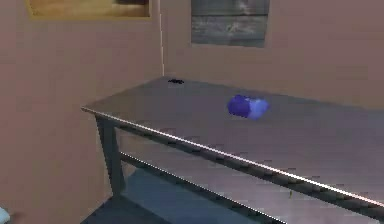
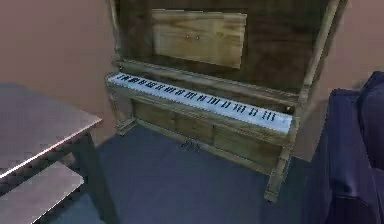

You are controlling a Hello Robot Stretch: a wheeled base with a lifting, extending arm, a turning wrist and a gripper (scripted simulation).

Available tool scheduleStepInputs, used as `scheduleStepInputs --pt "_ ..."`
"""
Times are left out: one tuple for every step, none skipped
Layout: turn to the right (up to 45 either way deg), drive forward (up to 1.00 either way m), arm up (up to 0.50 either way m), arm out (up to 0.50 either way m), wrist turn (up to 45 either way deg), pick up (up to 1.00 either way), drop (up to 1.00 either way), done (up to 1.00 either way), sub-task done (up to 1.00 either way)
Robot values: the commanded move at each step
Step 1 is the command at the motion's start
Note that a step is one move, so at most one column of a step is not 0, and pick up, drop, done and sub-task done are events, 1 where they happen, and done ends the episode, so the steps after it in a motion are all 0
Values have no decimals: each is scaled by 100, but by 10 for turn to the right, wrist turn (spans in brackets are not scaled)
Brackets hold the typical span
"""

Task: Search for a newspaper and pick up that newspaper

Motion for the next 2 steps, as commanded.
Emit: scheduleStepInputs --pt "-450 0 0 0 0 0 0 0 0" --pt "-450 0 0 0 0 0 0 0 0"
